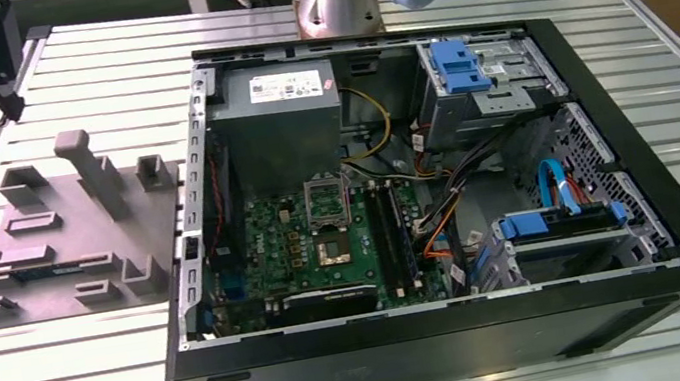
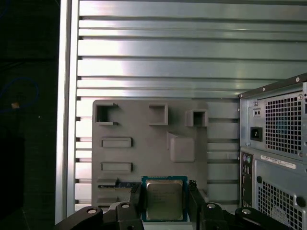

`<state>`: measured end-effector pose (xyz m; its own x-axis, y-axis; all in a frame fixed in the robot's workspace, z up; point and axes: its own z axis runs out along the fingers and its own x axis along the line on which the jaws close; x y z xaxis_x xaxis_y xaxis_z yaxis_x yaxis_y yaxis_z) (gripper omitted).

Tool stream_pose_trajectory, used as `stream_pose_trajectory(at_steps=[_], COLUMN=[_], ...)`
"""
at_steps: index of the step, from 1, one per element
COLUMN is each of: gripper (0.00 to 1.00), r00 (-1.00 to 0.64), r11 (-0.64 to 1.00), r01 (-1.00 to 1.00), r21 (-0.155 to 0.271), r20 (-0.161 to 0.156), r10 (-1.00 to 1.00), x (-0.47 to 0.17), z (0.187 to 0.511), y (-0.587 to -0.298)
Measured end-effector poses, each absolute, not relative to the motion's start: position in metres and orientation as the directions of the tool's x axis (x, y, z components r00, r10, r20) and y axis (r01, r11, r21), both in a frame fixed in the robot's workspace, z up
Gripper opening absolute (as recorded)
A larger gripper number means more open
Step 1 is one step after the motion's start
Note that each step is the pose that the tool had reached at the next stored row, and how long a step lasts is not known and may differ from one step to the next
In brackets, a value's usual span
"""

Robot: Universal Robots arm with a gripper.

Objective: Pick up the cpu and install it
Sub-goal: 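Pick up the cpu and move it towards the insertion slot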

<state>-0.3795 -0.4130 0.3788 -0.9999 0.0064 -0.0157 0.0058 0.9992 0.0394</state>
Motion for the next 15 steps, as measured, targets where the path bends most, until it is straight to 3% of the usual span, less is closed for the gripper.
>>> stream_pose_trajectory(at_steps=[15], gripper=[0.47], r00=[-1.0], r11=[0.999], r01=[0.006], r21=[0.039], r20=[-0.016], r10=[0.006], x=[-0.3722], z=[0.3788], y=[-0.413])
